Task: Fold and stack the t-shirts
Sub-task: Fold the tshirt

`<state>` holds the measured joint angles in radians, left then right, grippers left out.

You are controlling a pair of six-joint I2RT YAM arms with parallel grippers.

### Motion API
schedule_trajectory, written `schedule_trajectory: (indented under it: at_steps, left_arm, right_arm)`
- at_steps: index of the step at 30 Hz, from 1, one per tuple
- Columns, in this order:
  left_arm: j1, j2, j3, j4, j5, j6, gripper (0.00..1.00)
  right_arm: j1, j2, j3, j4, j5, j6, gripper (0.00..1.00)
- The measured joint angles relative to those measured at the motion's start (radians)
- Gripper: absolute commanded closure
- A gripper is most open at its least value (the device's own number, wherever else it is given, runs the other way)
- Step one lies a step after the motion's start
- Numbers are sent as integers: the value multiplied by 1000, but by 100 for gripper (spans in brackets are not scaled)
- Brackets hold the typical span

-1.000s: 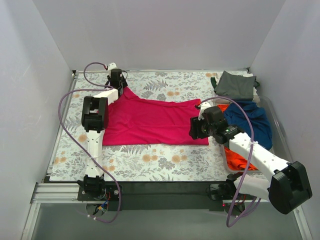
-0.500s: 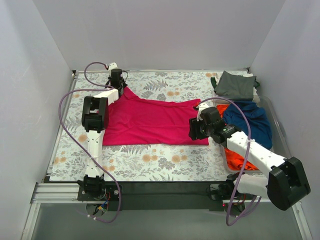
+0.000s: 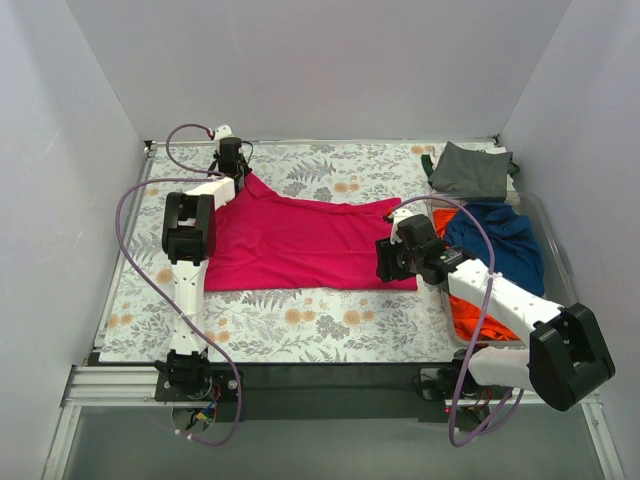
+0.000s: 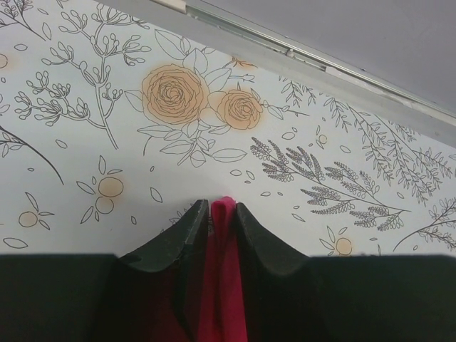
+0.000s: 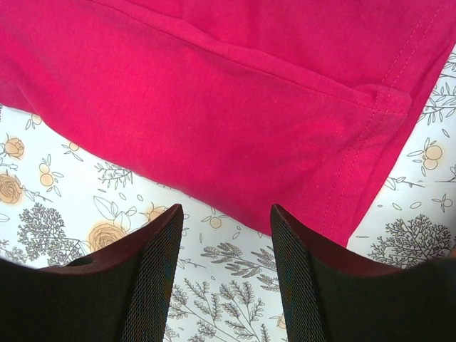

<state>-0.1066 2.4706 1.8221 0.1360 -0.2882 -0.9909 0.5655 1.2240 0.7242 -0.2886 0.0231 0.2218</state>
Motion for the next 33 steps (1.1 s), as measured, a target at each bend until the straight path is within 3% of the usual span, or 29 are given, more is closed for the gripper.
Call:
schedule_trajectory:
  at_steps: [5, 23, 33]
  left_arm:
    - [0, 0, 0, 0, 0, 1, 71]
    - [0, -16, -50, 58, -8, 8, 74]
    - [0, -53, -97, 86, -13, 13, 86]
  right_arm:
    - [6, 23, 4, 0, 0, 0, 53]
    - [26, 35, 8, 0, 0, 0, 53]
    - [32, 37, 8, 0, 3, 0, 53]
